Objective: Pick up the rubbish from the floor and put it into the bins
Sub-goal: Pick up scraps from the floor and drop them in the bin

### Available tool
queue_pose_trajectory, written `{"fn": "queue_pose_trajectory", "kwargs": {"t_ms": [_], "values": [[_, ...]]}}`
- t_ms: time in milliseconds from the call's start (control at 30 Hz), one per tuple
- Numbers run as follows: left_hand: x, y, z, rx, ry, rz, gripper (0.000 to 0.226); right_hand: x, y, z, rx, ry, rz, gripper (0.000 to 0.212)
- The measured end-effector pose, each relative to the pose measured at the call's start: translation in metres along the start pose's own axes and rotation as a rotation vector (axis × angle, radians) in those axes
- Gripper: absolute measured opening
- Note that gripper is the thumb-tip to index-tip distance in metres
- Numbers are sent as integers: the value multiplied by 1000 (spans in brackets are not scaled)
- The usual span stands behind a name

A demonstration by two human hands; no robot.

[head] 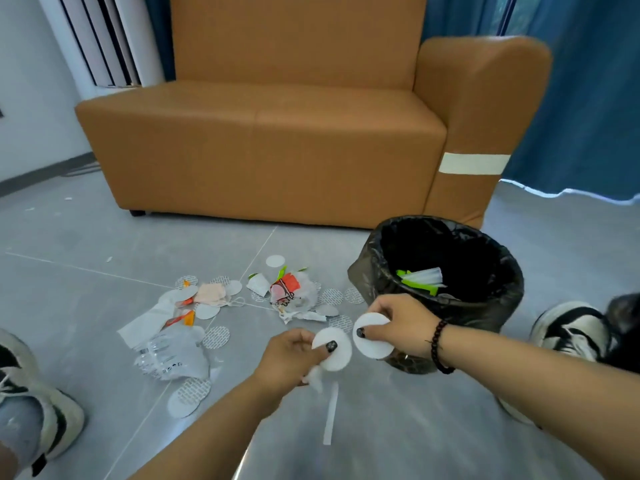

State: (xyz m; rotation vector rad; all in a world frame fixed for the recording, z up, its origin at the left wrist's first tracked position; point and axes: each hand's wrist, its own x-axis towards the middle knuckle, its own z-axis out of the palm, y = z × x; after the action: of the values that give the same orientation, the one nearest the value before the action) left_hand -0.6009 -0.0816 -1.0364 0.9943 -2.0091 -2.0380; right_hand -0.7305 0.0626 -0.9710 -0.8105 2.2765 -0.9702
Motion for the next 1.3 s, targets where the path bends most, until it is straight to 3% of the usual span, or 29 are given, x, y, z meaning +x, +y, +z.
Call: {"fn": "queue_pose_trajectory", "kwargs": {"t_ms": [67, 167, 367, 467, 567, 667, 767, 1033, 1067, 1167, 1300], "values": [[-7, 21, 24, -181, -45, 27, 21, -7, -5, -26, -82, 38, -3, 14], [-15, 37, 52, -320, -71, 82, 20, -21, -7, -52, 9, 89, 47, 12], [-25, 41, 89, -419, -96, 31, 23, -40, 6, -72, 96, 135, 114, 14], [-24, 48, 93, -430, -103, 24, 25, -31, 6, -76, 4, 153, 82, 14], [-20, 59, 91, -541, -109, 48, 14, -14, -1, -81, 37, 183, 13, 17], [-16, 63, 86, -658, -31, 56, 7, 8, -8, -103, 140, 368, -17, 14], [-2, 66, 75, -739, 107, 20, 6, 33, -6, -131, 44, 560, 4, 11], [15, 51, 62, -969, 210, -229, 15, 71, 6, -117, -308, 336, 169, 10], [15, 51, 61, -974, 218, -237, 16, 71, 4, -114, -406, 317, 148, 6], [14, 49, 59, -976, 233, -248, 18, 65, -14, -102, -767, 274, -34, 23], [16, 54, 56, -1005, 224, -237, 16, 48, -62, -72, -724, 141, -253, 24]]}}
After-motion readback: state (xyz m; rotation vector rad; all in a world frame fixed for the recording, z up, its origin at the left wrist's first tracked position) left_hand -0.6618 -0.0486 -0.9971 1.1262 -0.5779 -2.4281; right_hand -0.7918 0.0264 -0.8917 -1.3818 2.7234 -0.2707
